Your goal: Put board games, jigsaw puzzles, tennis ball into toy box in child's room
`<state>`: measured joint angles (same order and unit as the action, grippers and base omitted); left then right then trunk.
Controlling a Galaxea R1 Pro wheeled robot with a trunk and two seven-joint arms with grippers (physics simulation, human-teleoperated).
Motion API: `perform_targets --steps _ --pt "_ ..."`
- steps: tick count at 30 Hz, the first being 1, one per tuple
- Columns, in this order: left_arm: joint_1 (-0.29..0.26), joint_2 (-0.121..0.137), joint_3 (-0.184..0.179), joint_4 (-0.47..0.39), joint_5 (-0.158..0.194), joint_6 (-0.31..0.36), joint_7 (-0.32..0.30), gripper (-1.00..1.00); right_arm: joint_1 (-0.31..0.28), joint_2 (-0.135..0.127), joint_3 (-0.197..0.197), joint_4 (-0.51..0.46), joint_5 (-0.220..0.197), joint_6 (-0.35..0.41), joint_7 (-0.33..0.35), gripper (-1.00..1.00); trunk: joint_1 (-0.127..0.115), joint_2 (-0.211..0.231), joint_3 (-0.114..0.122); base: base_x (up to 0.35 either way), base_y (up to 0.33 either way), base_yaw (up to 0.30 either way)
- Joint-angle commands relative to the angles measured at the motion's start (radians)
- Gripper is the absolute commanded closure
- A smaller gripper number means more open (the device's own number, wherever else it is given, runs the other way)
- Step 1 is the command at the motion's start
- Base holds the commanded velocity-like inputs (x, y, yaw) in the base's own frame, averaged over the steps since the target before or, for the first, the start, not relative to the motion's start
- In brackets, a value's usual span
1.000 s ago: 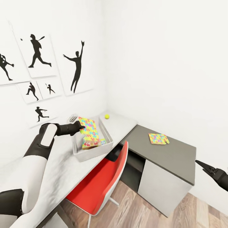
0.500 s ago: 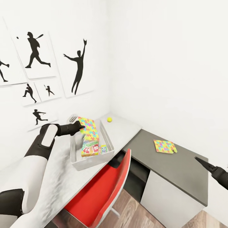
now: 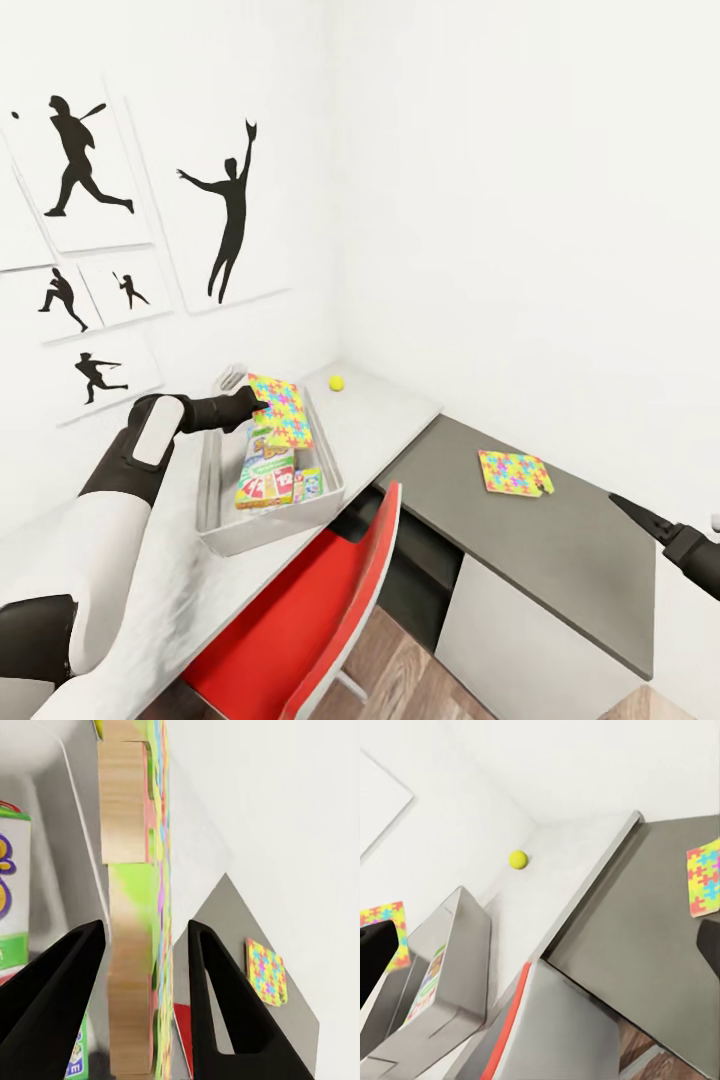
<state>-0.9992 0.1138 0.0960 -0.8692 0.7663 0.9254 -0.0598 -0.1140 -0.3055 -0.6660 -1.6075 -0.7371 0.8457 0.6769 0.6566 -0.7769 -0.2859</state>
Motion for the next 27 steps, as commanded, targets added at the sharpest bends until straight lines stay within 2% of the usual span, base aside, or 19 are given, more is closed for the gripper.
perform_targets --steps 1,12,19,23,25,27 --pt "-0.001 0.000 0.003 0.006 -0.005 0.005 -0.006 1.00 -0.001 0.000 -0.001 0.000 -0.001 0.006 0.003 -1.00 0.000 -0.001 -0.001 0.104 -0.001 0.000" --pt "0.001 0.003 0.004 0.045 -0.004 0.004 -0.009 1.00 -0.001 0.002 0.000 0.000 -0.001 0.007 0.006 -1.00 0.000 -0.001 -0.001 0.085 -0.013 0.000" --pt "0.002 0.027 0.012 0.181 0.002 -0.027 -0.026 1.00 -0.001 -0.003 0.000 0.000 -0.003 0.009 0.006 -1.00 0.000 -0.001 -0.001 0.006 0.000 0.000" --pt "0.002 0.061 0.012 0.232 -0.001 -0.034 -0.105 1.00 -0.001 -0.004 0.000 0.000 -0.004 0.009 0.009 -1.00 0.000 -0.001 -0.001 0.000 0.000 0.000" --pt "0.002 0.088 0.009 0.254 -0.007 -0.036 -0.167 1.00 -0.001 -0.004 0.000 0.000 -0.003 0.009 0.024 -1.00 0.000 -0.001 -0.001 0.000 0.000 0.000" --pt "0.002 0.101 0.006 0.262 -0.009 -0.037 -0.198 1.00 -0.001 -0.004 0.000 0.000 -0.003 0.009 0.042 -1.00 0.000 -0.001 -0.002 0.000 0.000 0.000"
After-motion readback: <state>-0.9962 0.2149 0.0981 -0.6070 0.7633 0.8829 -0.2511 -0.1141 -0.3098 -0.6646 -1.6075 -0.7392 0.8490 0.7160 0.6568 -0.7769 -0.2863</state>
